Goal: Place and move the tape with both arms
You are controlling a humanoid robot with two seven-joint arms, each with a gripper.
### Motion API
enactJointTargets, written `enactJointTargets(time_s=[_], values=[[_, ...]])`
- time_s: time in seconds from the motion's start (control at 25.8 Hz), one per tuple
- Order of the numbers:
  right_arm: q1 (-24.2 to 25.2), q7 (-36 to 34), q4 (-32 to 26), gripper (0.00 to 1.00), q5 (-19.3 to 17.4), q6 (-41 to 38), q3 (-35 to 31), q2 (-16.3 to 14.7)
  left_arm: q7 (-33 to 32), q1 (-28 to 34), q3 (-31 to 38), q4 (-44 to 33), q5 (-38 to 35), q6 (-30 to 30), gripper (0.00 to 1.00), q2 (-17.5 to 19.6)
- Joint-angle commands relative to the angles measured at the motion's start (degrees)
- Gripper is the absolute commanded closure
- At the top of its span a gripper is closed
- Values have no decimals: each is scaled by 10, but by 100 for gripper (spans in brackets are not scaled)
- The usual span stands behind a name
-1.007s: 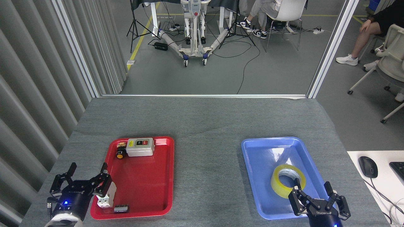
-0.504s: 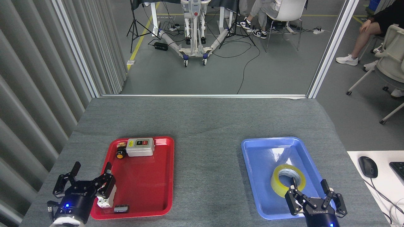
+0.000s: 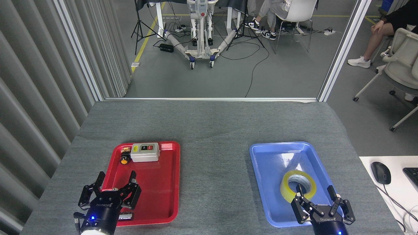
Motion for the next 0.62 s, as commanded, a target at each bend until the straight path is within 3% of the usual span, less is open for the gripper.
enactJointTargets(time_s=[0.0,0.58], values=[[1,-1,0,1,0,0,0,-7,0,0,-10,1,1,-4,1,3],[6,-1,0,1,0,0,0,-9,2,-5,-10,5,3,-13,1,8]])
